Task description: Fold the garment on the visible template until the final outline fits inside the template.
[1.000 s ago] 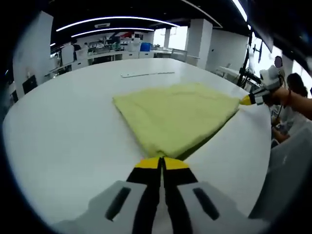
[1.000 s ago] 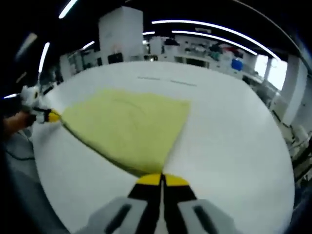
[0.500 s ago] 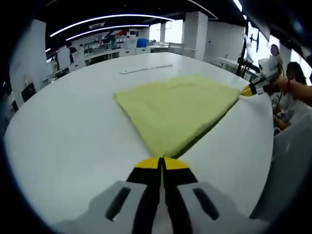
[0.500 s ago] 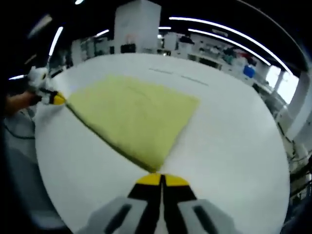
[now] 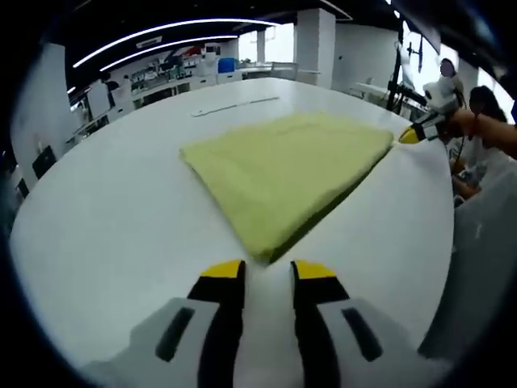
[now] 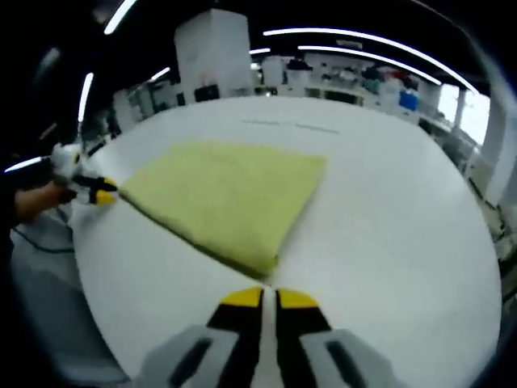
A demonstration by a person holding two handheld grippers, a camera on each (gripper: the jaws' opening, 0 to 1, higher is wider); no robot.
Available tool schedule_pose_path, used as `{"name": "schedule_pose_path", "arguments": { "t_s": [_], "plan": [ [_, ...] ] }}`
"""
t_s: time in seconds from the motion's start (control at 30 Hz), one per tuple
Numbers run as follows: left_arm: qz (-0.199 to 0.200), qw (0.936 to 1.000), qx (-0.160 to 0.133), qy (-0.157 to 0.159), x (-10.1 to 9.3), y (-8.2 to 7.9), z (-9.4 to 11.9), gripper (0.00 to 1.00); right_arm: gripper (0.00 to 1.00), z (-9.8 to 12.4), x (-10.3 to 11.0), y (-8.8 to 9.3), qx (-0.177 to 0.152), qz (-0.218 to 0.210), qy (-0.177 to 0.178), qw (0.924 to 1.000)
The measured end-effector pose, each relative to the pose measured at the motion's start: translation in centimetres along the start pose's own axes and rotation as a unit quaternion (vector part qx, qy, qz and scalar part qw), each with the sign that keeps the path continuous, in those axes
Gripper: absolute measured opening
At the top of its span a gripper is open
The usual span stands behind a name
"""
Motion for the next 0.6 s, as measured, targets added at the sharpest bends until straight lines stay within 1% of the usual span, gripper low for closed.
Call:
{"name": "schedule_pose_path", "arguments": {
  "t_s": [0.1, 0.17, 0.23, 0.3, 0.37, 0.43, 0.6],
  "plan": [
    [0.001, 1.0000, -0.004, -0.004, 0.15, -0.39, -0.35, 0.13, 0.11, -0.38, 0.41, -0.27, -0.004, 0.004, -0.009, 0.9999],
    [0.000, 1.0000, -0.004, -0.002, 0.10, -0.54, -0.47, 0.05, 0.09, -0.81, 0.41, -0.43, -0.005, 0.012, -0.015, 0.9998],
    [-0.001, 1.0000, -0.003, -0.001, 0.12, -0.54, -0.50, 0.01, 0.04, -1.08, 0.34, -0.57, -0.007, 0.020, -0.019, 0.9996],
    [-0.001, 1.0000, -0.003, -0.002, 0.21, -0.45, -0.49, 0.00, 0.01, -1.07, 0.31, -0.67, -0.007, 0.027, -0.020, 0.9994],
    [0.000, 1.0000, -0.006, 0.000, 0.17, -0.53, -0.45, 0.00, 0.01, -0.84, 0.50, -0.69, -0.005, 0.032, -0.023, 0.9992],
    [0.000, 1.0000, -0.007, 0.000, 0.24, -0.56, -0.40, 0.00, 0.00, -0.68, 0.41, -0.82, -0.009, 0.041, -0.023, 0.9989],
    [-0.011, 0.9999, -0.008, -0.001, 0.41, -0.81, -0.20, 0.00, 0.00, -0.39, 0.33, -0.96, -0.015, 0.039, -0.027, 0.9988]
  ]
}}
Point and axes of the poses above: the point that each gripper's makers call its tool centre point, and the gripper's own axes: z roughly backward along the fingers, x roughly to its left, y roughly out of its underside, the point moved 1 cm from there along z, roughly backward along the fingers, and after that the axes turned 9 degrees about -x, right-handed, at the moved point
